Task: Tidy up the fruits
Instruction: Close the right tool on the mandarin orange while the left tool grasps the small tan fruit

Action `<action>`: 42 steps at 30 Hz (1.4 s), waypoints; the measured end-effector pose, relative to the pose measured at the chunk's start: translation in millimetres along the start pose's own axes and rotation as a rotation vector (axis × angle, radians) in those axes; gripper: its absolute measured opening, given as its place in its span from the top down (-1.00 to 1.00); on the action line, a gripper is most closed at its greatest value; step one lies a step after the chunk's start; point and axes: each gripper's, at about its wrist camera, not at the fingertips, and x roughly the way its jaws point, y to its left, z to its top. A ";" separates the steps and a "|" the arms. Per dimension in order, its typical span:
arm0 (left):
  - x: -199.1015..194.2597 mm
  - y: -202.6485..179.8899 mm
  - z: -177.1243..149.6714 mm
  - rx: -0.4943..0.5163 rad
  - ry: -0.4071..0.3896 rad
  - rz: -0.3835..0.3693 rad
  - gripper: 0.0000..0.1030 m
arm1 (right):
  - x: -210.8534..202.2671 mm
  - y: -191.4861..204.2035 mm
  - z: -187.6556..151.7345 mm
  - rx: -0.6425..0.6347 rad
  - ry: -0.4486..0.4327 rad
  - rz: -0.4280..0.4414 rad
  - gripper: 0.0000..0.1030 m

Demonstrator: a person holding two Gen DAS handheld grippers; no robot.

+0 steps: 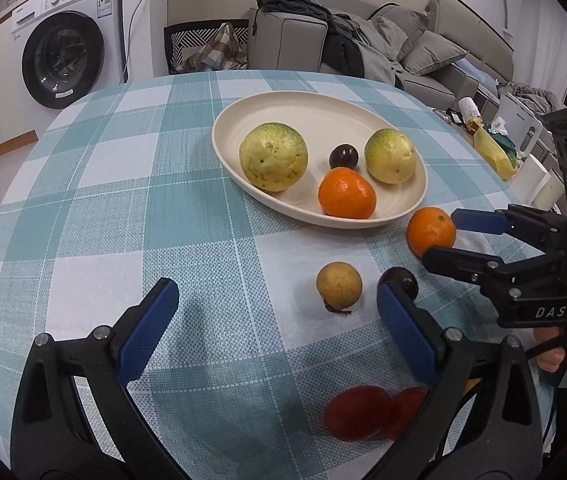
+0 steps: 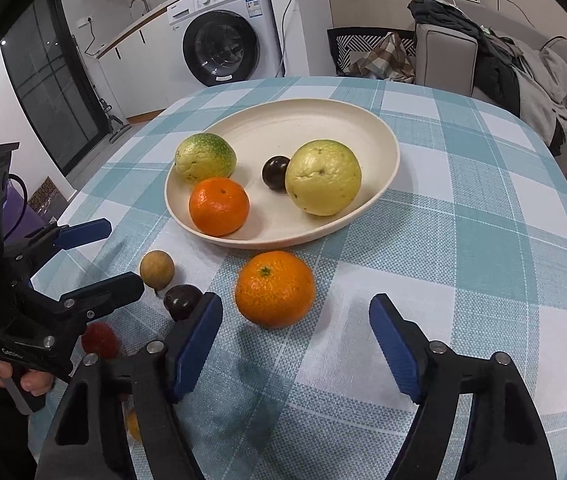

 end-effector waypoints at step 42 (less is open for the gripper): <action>10.3 -5.7 -2.7 0.044 0.036 -0.054 -0.21 | -11.0 -7.7 -17.1 0.035 -0.025 0.033 0.20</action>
